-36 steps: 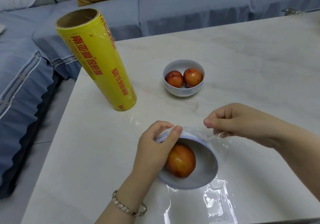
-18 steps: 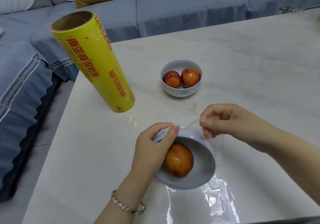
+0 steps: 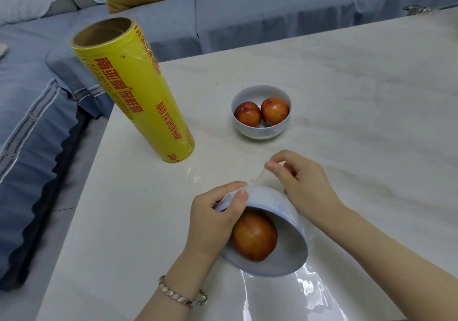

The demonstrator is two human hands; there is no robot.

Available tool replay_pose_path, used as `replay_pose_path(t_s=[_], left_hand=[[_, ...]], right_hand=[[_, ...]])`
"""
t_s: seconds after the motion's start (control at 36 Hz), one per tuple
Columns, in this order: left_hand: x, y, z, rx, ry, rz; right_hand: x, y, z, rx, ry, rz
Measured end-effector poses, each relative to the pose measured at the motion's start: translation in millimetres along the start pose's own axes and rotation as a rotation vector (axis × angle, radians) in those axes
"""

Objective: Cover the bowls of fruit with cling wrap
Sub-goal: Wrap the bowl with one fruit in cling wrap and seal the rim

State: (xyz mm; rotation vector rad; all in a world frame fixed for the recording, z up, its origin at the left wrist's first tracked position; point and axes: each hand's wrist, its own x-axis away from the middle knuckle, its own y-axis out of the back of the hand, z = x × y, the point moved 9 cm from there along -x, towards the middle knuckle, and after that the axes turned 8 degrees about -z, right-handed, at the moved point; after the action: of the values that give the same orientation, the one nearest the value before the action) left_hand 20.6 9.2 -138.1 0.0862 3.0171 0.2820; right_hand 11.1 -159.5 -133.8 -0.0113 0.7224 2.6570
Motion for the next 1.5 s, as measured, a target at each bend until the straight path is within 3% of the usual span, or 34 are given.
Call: replay_pose_path(t_s=[0.33,0.39,0.5,0.64,0.69,0.75,0.83,1.17,1.33,1.5], left_hand=[[6,1,-1,0.026,-0.025,0.017],[7,3,0,0.032,-0.021,0.012],[8,4,0,0.034,-0.009,0.000],[4,4,3,0.023,0.013,-0.024],[3,5,4,0.024,0.023,-0.031],[3,4,5,0.015,0.026,-0.034],[3,6,6,0.011,0.038,-0.061],[6,17,8,0.079,0.068,-0.145],[9,8,0,0.021,0.083,-0.123],[21,12,16,0.080,0.348,-0.379]], right_hand=[[8,-27,-24,-0.050,-0.252,0.352],[6,-21,-34,-0.071,-0.304,0.323],[-2,18,-55,-0.029,-0.346,0.059],[23,56,-1,-0.126,-0.045,-0.128],[40,58,27,-0.135,0.132,-0.075],[55,43,35,-0.108,0.178,0.080],[66,17,28,-0.035,0.149,0.229],[51,-13,5,-0.182,-0.113,0.393],[66,-7,-8,-0.498,-0.220,0.420],[65,20,-21,-0.576,-0.258,0.256]])
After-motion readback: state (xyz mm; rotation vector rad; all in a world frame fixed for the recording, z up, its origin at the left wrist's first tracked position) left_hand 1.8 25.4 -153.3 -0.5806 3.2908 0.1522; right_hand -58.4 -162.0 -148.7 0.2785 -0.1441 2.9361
